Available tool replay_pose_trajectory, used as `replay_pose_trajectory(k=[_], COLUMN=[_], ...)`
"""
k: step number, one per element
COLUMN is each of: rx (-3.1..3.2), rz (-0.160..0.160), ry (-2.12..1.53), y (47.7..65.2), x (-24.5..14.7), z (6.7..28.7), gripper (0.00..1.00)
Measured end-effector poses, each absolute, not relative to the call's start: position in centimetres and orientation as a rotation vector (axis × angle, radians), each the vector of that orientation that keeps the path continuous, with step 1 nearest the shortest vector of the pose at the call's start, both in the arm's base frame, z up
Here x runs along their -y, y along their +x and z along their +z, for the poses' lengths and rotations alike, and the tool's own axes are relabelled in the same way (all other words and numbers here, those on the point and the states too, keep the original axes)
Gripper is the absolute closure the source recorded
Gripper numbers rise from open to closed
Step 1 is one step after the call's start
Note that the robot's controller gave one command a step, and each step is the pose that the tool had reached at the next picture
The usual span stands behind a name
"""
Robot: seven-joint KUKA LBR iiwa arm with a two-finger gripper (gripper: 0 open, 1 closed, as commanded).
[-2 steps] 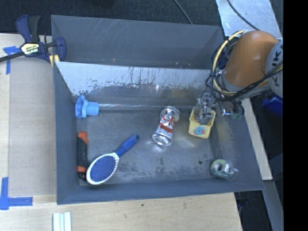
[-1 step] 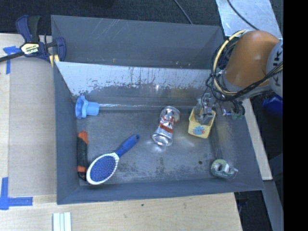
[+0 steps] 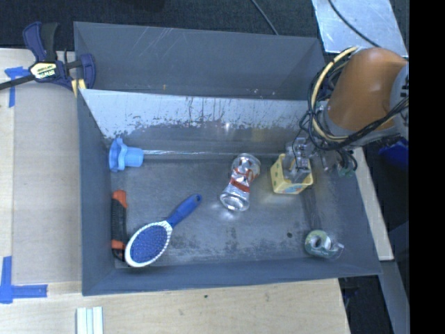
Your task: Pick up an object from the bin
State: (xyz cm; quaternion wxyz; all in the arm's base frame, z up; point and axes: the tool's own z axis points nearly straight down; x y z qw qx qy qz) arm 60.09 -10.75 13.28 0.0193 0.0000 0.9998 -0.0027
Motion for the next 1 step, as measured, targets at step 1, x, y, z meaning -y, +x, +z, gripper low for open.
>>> replay_pose_trajectory(k=[1], rx=[-3.096], rz=[-0.010], ry=[0.022], y=[60.51], x=[10.91], z=[11.45], gripper=[1.00])
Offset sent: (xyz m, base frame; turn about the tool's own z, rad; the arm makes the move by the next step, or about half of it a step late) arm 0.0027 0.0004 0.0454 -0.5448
